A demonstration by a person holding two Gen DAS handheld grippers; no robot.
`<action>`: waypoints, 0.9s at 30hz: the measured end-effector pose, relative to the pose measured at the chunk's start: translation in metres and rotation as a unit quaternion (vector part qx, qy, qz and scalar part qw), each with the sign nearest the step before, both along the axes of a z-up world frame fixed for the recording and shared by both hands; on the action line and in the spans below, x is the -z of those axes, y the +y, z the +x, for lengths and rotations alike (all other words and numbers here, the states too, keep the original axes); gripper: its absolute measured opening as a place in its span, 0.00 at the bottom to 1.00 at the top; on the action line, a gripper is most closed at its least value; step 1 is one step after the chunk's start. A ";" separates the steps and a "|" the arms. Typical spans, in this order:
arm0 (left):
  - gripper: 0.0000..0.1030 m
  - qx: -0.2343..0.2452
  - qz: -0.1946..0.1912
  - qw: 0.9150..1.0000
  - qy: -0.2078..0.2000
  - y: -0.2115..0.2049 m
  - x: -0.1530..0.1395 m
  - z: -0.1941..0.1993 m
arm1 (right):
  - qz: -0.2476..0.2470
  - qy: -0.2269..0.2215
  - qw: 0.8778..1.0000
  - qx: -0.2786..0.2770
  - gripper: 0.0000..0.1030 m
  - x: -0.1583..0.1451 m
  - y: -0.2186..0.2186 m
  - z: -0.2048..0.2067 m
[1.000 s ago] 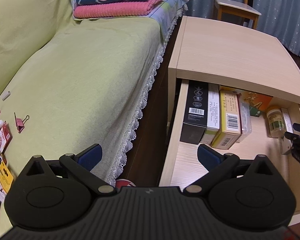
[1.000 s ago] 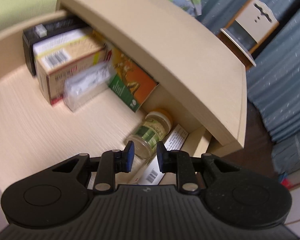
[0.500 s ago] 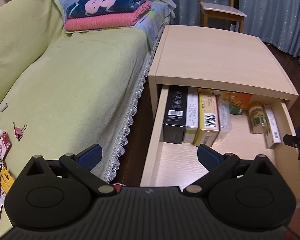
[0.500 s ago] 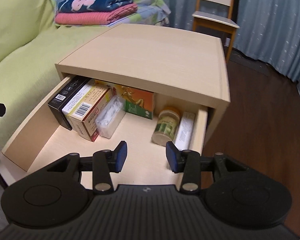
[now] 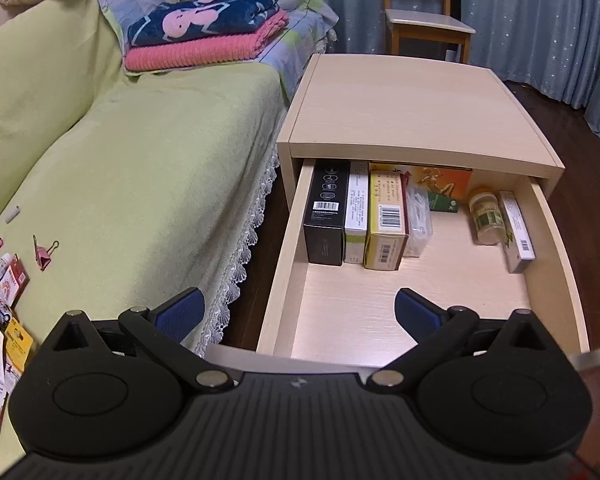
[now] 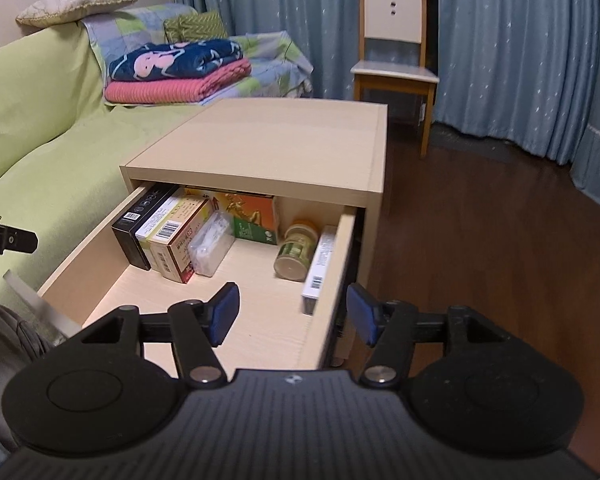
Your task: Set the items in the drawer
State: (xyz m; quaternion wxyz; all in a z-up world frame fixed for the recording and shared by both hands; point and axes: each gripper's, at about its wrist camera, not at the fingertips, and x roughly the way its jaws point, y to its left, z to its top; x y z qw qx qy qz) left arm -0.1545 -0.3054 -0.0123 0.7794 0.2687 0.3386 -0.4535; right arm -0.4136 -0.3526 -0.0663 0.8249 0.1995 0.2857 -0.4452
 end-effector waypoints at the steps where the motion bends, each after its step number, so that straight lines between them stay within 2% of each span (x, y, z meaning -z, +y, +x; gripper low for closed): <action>1: 0.99 0.002 -0.001 1.000 -0.002 0.003 -0.001 -0.002 | -0.003 -0.001 1.000 0.002 0.55 -0.001 0.004 -0.005; 11: 0.99 0.013 -0.006 1.000 -0.020 0.030 0.000 -0.016 | -0.007 -0.006 1.000 -0.002 0.56 0.002 0.035 -0.041; 19: 0.99 0.003 0.001 1.000 -0.028 0.053 0.009 -0.011 | 0.000 -0.003 1.000 -0.011 0.57 0.010 0.053 -0.063; 27: 0.99 0.006 0.003 1.000 -0.030 0.069 0.019 0.001 | 0.010 0.010 1.000 -0.028 0.58 0.021 0.063 -0.064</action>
